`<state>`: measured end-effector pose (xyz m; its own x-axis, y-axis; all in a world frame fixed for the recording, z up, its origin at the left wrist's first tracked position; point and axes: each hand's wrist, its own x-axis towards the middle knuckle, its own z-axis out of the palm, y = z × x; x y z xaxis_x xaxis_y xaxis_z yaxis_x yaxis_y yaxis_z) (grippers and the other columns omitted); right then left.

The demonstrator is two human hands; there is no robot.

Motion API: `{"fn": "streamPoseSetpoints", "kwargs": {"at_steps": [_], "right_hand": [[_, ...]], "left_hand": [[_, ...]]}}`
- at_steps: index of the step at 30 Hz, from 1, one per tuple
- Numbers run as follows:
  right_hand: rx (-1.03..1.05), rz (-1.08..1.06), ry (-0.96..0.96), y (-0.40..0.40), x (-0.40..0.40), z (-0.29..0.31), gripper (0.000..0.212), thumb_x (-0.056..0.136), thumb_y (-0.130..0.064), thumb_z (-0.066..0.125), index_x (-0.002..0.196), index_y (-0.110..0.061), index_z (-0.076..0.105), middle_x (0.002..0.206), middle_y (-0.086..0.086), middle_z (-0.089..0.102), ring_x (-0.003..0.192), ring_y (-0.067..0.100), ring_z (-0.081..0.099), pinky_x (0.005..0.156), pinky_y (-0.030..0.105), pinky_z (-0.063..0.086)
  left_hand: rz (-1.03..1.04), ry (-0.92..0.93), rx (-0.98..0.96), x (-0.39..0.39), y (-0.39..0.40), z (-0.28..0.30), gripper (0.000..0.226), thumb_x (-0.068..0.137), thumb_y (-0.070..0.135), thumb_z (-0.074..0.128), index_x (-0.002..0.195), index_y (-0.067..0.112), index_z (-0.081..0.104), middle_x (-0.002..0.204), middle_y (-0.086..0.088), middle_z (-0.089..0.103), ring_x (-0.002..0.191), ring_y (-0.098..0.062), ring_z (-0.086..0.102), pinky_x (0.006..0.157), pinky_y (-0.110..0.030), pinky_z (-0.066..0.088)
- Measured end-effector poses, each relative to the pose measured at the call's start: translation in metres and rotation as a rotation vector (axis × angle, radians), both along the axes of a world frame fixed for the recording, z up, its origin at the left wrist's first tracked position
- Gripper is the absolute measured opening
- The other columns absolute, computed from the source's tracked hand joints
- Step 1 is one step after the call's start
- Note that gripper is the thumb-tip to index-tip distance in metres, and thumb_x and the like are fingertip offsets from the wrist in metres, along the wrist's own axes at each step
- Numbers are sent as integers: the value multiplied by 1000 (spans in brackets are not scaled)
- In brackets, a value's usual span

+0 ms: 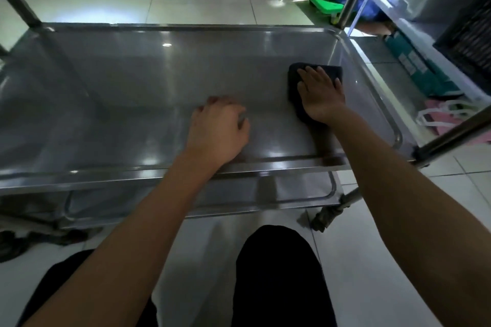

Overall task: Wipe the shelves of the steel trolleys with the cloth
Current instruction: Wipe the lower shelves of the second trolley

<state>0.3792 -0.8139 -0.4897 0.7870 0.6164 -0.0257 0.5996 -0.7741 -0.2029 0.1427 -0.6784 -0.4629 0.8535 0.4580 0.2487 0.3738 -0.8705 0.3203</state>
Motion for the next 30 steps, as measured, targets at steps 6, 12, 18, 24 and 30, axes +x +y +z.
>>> {"fn": "streamPoseSetpoints", "kwargs": {"at_steps": [6, 12, 18, 24, 30], "right_hand": [[46, 141, -1, 78, -55, -1, 52, 107, -41, 17, 158, -30, 20, 167, -9, 11, 153, 12, 0, 122, 50, -1], [84, 287, 16, 158, -107, -5, 52, 106, -41, 17, 158, -32, 19, 166, -11, 10, 153, 12, 0, 121, 49, -2], [122, 422, 19, 205, -143, -9, 51, 106, -41, 20, 156, -32, 24, 166, -10, 15, 153, 12, 4, 120, 51, 0], [158, 360, 4, 190, -134, -11, 51, 106, -42, 20, 156, -32, 27, 165, -10, 18, 153, 11, 7, 121, 48, 1], [125, 228, 0, 136, -85, -10, 53, 106, -43, 18, 157, -29, 23, 166, -9, 15, 153, 11, 4, 121, 48, 1]], "left_hand": [[155, 91, 5, -42, 47, 3, 29, 91, 32, 54, 107, 16, 71, 119, -5, 62, 112, -31, 54, 90, -46, 49], [120, 41, -74, -66, 69, -5, 26, 93, 27, 55, 104, 18, 76, 117, -3, 66, 104, -30, 62, 89, -45, 51], [104, 48, -87, -85, 79, -7, 31, 92, 29, 55, 115, 23, 74, 127, 1, 64, 109, -29, 62, 94, -44, 49], [120, 85, -75, -82, 73, -3, 31, 94, 33, 52, 112, 19, 73, 124, -2, 62, 110, -30, 60, 92, -42, 50], [126, 88, -33, -58, 45, -3, 33, 93, 33, 52, 116, 16, 70, 125, -5, 57, 117, -30, 50, 96, -45, 45]]}}
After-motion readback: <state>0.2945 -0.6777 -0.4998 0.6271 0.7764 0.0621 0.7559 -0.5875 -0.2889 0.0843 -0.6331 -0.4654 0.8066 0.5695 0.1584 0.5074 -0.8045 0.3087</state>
